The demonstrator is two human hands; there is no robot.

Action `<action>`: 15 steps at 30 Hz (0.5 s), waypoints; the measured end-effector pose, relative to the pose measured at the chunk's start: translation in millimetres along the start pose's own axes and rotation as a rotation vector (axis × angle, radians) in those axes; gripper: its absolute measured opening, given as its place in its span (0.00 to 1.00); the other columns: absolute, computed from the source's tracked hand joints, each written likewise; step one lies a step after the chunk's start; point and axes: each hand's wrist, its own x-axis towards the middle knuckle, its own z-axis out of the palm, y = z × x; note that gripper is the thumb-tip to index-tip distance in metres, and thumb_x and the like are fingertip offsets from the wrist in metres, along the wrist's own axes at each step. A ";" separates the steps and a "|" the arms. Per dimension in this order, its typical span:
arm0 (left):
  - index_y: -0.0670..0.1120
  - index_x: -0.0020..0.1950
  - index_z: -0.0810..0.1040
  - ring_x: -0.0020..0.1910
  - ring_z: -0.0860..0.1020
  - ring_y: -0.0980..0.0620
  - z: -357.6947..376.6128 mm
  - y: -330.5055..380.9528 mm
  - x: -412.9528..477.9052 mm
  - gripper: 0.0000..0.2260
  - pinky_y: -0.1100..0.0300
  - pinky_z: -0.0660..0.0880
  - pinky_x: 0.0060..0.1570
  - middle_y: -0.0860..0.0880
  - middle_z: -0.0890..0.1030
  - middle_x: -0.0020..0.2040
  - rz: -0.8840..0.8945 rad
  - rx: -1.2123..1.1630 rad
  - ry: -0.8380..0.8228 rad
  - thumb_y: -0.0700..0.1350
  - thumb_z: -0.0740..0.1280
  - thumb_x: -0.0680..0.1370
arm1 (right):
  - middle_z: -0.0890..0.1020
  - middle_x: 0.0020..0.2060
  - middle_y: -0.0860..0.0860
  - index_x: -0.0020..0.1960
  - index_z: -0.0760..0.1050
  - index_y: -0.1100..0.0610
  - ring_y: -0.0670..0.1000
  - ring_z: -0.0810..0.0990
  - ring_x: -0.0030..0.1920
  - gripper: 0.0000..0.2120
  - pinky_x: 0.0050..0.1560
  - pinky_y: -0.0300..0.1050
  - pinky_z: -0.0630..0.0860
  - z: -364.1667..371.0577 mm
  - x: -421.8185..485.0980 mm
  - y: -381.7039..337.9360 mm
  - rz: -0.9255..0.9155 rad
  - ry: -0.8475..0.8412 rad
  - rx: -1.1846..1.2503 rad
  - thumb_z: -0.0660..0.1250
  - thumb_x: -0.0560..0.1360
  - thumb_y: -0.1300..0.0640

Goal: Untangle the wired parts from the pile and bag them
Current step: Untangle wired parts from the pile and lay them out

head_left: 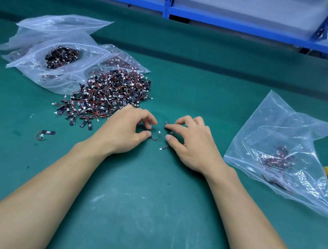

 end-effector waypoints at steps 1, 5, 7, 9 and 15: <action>0.53 0.55 0.81 0.51 0.72 0.54 -1.1 -0.1 -0.2 0.10 0.57 0.72 0.55 0.60 0.81 0.45 0.001 0.008 -0.007 0.42 0.73 0.75 | 0.74 0.58 0.45 0.65 0.78 0.46 0.50 0.66 0.59 0.16 0.61 0.51 0.67 -2.4 -1.7 4.3 0.024 0.026 0.014 0.61 0.81 0.45; 0.53 0.49 0.84 0.50 0.72 0.52 -4.2 0.0 -1.0 0.09 0.58 0.69 0.54 0.55 0.80 0.46 0.041 0.058 -0.036 0.40 0.71 0.75 | 0.75 0.51 0.42 0.57 0.81 0.46 0.45 0.68 0.53 0.10 0.57 0.47 0.71 -14.3 -12.8 25.6 0.126 0.043 0.089 0.66 0.78 0.51; 0.53 0.48 0.85 0.49 0.71 0.51 -4.0 1.4 -1.4 0.07 0.58 0.69 0.54 0.54 0.80 0.46 0.053 0.065 -0.034 0.42 0.71 0.76 | 0.77 0.48 0.43 0.53 0.82 0.46 0.45 0.69 0.50 0.08 0.54 0.47 0.72 -19.8 -17.9 31.8 0.153 0.044 0.092 0.67 0.77 0.53; 0.53 0.46 0.85 0.48 0.72 0.51 -4.5 2.7 -1.6 0.02 0.57 0.69 0.53 0.54 0.80 0.45 0.056 0.068 -0.026 0.46 0.73 0.76 | 0.78 0.47 0.44 0.50 0.83 0.47 0.46 0.71 0.48 0.06 0.53 0.45 0.72 -25.0 -21.0 33.6 0.144 0.024 0.100 0.69 0.75 0.55; 0.56 0.45 0.82 0.51 0.71 0.52 -15.4 -1.3 -2.7 0.05 0.54 0.69 0.57 0.56 0.80 0.46 0.074 0.079 -0.121 0.47 0.75 0.74 | 0.81 0.42 0.42 0.45 0.83 0.46 0.42 0.76 0.42 0.05 0.45 0.40 0.73 -39.5 -28.4 29.4 0.051 -0.114 0.178 0.75 0.71 0.55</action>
